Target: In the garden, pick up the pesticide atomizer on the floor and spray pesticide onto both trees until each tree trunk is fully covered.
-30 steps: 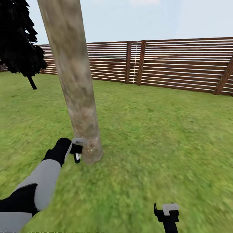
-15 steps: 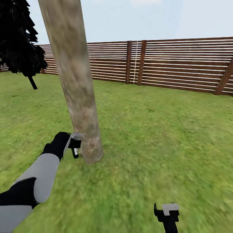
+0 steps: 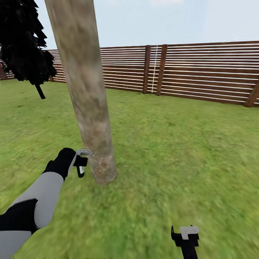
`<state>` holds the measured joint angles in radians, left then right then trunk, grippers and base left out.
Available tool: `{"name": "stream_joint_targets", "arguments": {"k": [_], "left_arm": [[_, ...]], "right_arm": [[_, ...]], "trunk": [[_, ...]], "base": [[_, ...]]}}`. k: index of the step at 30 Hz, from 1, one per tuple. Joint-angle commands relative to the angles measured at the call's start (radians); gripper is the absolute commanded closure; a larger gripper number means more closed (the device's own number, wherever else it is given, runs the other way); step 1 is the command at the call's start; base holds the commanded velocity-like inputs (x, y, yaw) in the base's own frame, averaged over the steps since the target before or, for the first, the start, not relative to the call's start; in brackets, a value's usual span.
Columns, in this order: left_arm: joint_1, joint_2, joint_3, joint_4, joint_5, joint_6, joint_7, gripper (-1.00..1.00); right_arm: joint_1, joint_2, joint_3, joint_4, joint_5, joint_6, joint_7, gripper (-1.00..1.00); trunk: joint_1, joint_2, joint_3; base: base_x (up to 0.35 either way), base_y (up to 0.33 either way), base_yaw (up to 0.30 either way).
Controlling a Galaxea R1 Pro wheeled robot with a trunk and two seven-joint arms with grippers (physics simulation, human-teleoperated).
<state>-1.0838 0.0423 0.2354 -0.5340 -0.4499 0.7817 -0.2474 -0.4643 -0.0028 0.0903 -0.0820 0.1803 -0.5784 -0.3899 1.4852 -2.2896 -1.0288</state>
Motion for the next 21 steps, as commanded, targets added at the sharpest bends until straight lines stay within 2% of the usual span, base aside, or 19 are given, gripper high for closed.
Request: {"name": "stream_joint_targets", "arguments": {"k": [1,5,21], "left_arm": [[-0.001,-0.001,0.006,-0.001,-0.011,0.002,-0.009,1.0],[-0.001,-0.001,0.006,-0.001,-0.01,0.002,-0.009,1.0],[-0.001,0.001,0.009,-0.001,-0.011,0.001,-0.004,1.0]], "right_arm": [[-0.001,0.0,0.008,0.001,0.005,0.002,-0.01,-1.0],[-0.001,0.0,0.008,0.001,0.005,0.002,-0.01,-1.0],[-0.001,-0.002,0.008,0.001,0.005,0.003,-0.012,-1.0]], "trunk": [[0.0,0.0,-0.001],[0.0,0.0,-0.001],[0.0,0.0,-0.001]], "base": [[0.003,-0.129,0.268],[0.001,-0.24,0.114],[0.0,-0.273,0.003]]}}
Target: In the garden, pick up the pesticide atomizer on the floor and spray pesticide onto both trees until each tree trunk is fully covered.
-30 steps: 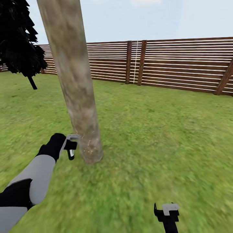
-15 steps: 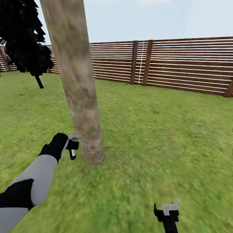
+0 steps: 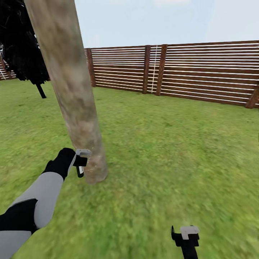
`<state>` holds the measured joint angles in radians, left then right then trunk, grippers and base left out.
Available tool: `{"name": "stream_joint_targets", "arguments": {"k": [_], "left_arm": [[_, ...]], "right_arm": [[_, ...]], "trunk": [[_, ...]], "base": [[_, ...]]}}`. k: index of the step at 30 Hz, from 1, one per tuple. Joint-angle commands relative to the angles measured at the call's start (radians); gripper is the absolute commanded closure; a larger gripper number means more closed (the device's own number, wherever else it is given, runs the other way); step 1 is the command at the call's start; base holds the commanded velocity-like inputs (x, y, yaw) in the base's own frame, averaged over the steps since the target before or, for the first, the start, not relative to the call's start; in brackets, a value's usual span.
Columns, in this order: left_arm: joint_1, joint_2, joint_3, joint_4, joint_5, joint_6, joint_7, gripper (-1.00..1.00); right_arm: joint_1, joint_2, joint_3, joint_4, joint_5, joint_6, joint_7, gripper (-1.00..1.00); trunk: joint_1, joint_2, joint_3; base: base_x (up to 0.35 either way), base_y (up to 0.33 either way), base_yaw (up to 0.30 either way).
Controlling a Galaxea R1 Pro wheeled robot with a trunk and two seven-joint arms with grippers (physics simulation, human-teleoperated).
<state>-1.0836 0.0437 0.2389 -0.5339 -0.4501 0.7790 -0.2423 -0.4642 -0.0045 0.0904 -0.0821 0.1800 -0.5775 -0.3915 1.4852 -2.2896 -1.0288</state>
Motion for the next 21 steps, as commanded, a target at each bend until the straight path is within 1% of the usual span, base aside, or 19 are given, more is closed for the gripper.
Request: {"name": "stream_joint_targets", "arguments": {"k": [1,11,21], "left_arm": [[-0.001,-0.001,0.007,-0.001,-0.01,0.003,-0.008,1.0],[0.001,-0.001,0.008,0.001,-0.011,0.002,-0.003,1.0],[0.001,0.002,0.009,0.006,-0.013,-0.001,-0.002,1.0]], "right_arm": [[-0.001,0.0,0.008,0.001,0.006,0.002,-0.01,-1.0],[-0.001,0.001,0.008,0.001,0.006,0.002,-0.01,-1.0],[-0.001,0.001,0.008,0.001,0.006,0.002,-0.01,-1.0]], "trunk": [[0.0,0.0,-0.001],[0.0,0.0,-0.001],[0.0,0.0,-0.001]], "base": [[0.0,-0.274,0.0],[0.0,-0.274,0.014],[0.0,-0.274,0.26]]}}
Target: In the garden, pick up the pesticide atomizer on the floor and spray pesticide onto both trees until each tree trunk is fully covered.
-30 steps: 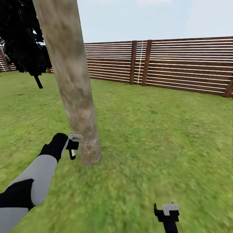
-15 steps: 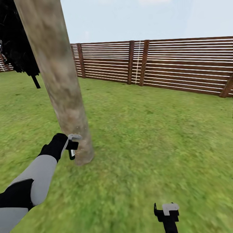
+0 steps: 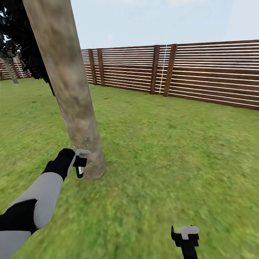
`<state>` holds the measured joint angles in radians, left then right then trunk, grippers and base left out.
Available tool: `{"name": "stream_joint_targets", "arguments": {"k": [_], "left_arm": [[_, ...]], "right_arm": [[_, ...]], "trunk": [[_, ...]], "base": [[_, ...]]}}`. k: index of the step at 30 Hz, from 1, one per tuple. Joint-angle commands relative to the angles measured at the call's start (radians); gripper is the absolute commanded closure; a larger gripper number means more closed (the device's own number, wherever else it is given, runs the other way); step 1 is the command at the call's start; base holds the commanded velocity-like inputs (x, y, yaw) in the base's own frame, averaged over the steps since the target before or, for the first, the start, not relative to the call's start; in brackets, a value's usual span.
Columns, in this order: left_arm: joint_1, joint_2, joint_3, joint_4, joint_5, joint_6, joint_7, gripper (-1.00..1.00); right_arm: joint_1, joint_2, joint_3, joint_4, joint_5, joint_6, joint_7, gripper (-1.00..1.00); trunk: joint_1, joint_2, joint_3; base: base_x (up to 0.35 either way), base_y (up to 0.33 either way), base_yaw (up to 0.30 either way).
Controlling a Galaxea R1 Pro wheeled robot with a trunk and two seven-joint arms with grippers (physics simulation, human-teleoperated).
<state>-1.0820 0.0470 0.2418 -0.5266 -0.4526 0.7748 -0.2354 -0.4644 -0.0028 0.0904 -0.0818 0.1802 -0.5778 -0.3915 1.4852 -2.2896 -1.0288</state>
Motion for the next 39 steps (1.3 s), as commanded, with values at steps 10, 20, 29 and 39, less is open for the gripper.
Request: {"name": "stream_joint_targets", "arguments": {"k": [10,20,29,39], "left_arm": [[0.031,0.002,0.008,-0.007,-0.011,0.003,-0.007,1.0],[0.039,0.005,0.008,-0.005,-0.012,0.005,0.006,1.0],[0.093,0.043,0.017,0.001,-0.012,0.001,0.016,1.0],[0.156,0.057,0.028,-0.005,-0.011,-0.011,0.018,1.0]], "right_arm": [[0.0,0.0,0.008,0.001,0.005,0.001,-0.01,-1.0],[0.0,0.0,0.008,0.001,0.005,0.002,-0.01,-1.0],[0.0,0.0,0.009,0.001,0.005,0.003,-0.01,-1.0],[0.0,0.0,0.008,0.001,0.005,0.002,-0.01,-1.0]], "trunk": [[0.0,0.0,-0.001],[0.0,0.0,-0.001],[0.0,0.0,-0.001],[0.0,0.0,-0.001]], "base": [[0.036,-0.274,0.097],[0.0,-0.274,0.061],[0.0,-0.274,0.271],[0.0,-0.274,0.057]]}}
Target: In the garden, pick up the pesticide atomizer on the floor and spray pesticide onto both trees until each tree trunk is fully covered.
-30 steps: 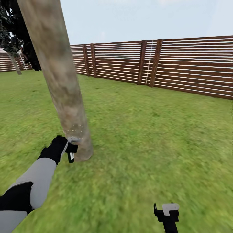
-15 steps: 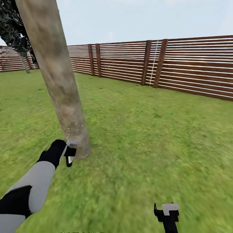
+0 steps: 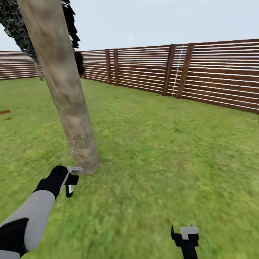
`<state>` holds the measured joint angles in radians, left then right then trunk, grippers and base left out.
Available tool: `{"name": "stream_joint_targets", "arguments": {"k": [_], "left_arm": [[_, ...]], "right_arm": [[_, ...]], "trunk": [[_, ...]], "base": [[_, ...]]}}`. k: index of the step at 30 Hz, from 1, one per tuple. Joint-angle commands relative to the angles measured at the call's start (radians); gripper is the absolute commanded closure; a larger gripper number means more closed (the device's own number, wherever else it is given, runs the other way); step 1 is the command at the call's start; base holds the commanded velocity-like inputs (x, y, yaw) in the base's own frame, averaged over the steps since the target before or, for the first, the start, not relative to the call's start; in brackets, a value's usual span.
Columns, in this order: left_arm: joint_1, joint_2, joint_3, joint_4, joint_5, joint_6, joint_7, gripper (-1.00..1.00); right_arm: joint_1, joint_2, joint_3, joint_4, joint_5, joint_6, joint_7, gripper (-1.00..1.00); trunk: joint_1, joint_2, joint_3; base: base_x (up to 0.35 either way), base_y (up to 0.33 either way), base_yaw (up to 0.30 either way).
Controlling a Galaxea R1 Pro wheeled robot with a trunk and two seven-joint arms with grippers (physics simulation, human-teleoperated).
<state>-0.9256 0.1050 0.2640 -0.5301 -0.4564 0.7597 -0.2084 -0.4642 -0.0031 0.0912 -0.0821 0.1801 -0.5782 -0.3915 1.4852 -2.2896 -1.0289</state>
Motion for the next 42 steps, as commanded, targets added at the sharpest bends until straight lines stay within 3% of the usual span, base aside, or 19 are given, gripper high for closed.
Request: {"name": "stream_joint_targets", "arguments": {"k": [1,4,7,10,12,15,19,22,27,34,37,42], "left_arm": [[0.001,0.0,0.007,-0.002,-0.007,0.003,-0.004,1.0],[0.002,-0.008,0.017,-0.005,-0.005,0.004,0.06,1.0],[0.002,-0.009,0.029,-0.005,-0.004,0.005,0.081,1.0],[0.002,0.0,0.112,-0.002,-0.007,-0.032,0.084,1.0],[0.003,-0.002,0.133,0.009,-0.011,-0.081,0.095,1.0],[0.004,-0.011,0.139,0.016,-0.006,-0.1,0.115,1.0],[0.004,-0.014,0.141,0.15,-0.005,-0.114,0.118,1.0],[0.032,-0.011,0.145,0.182,-0.008,-0.199,0.119,1.0],[0.04,-0.011,0.147,0.178,-0.006,-0.226,0.124,1.0],[0.04,-0.01,0.15,0.175,-0.003,-0.23,0.18,1.0],[0.04,-0.012,0.183,0.177,-0.002,-0.23,0.181,1.0],[0.04,-0.013,0.186,0.178,-0.004,-0.229,0.182,1.0]], "right_arm": [[-0.001,0.0,0.008,0.001,0.006,0.002,-0.01,-1.0],[-0.001,0.0,0.008,0.001,0.006,0.003,-0.01,-1.0],[-0.001,0.0,0.009,0.001,0.006,0.002,-0.01,-1.0],[-0.001,0.0,0.009,0.001,0.006,0.002,-0.01,-1.0],[-0.001,0.0,0.009,0.001,0.006,0.002,-0.01,-1.0],[-0.001,0.0,0.009,0.001,0.006,0.002,-0.01,-1.0],[-0.001,0.0,0.009,0.001,0.007,0.003,-0.009,-1.0],[0.001,0.0,0.009,0.001,0.007,0.003,-0.009,-1.0],[0.001,0.0,0.009,0.001,0.006,0.002,-0.009,-1.0],[0.001,0.0,0.009,0.001,0.007,0.003,-0.009,-1.0],[0.001,0.0,0.009,0.001,0.007,0.003,-0.009,-1.0],[0.001,0.0,0.009,0.001,0.007,0.002,-0.009,-1.0]], "trunk": [[0.0,0.0,-0.001],[0.0,0.0,-0.001],[0.0,0.0,-0.001],[0.0,0.0,-0.001],[0.0,0.0,-0.001],[0.0,0.0,-0.001],[0.0,0.0,-0.001],[0.0,0.0,-0.001],[0.0,0.0,-0.001],[0.0,0.0,-0.001],[0.0,0.0,-0.001],[0.0,0.0,-0.001]], "base": [[0.015,-0.273,0.0],[0.12,-0.255,0.08],[0.259,-0.16,0.249],[0.295,-0.118,0.268],[0.301,-0.109,0.13],[0.296,-0.127,0.019],[0.281,-0.162,0.002],[0.278,-0.168,0.0],[0.248,-0.182,0.0],[0.051,-0.037,0.208],[0.066,-0.074,0.267],[0.164,-0.224,0.036]]}}
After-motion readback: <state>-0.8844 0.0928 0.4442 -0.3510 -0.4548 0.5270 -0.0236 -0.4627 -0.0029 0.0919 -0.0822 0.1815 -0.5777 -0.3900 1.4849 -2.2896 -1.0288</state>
